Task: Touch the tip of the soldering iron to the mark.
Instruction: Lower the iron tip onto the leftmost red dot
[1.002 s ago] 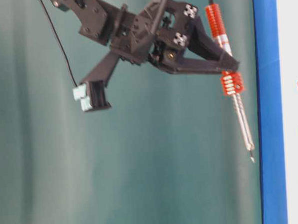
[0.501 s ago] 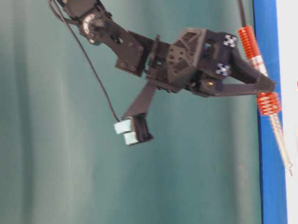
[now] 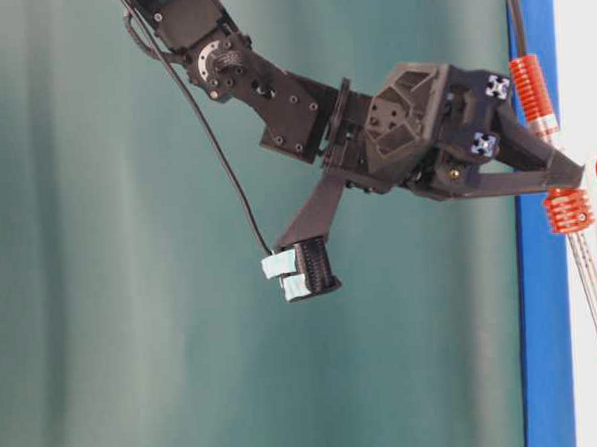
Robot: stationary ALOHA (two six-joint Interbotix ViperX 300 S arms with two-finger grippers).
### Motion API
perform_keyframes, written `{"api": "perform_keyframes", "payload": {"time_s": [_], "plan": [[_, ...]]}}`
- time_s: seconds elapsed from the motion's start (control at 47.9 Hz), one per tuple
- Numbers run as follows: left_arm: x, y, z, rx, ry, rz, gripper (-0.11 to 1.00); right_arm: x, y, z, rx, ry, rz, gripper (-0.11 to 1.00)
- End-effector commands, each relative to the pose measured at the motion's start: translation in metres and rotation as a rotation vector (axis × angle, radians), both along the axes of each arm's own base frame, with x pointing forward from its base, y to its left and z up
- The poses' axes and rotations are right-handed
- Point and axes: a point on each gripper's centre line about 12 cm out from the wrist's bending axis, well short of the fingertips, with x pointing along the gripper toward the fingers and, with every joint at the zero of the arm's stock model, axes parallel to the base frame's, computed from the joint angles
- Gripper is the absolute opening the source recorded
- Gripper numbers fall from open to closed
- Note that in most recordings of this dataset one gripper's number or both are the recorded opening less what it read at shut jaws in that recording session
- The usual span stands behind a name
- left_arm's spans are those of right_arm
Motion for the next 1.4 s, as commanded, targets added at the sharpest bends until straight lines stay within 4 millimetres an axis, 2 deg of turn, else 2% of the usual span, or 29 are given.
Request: {"api": "perform_keyframes", "payload": {"time_s": [0.0, 1.378], "plan": [[0.0010, 0.0005, 0.0035, 0.000, -0.009, 0.003, 0.00, 0.0059, -0.0020, 0.0156, -0.011, -0.048, -0.001, 0.07], [0.0013, 0.0005, 0.0034, -0.002, -0.009, 0.003, 0.00, 0.0046, -0.0031, 0.0153, -0.009, -0.036, -0.005, 0.07]]}}
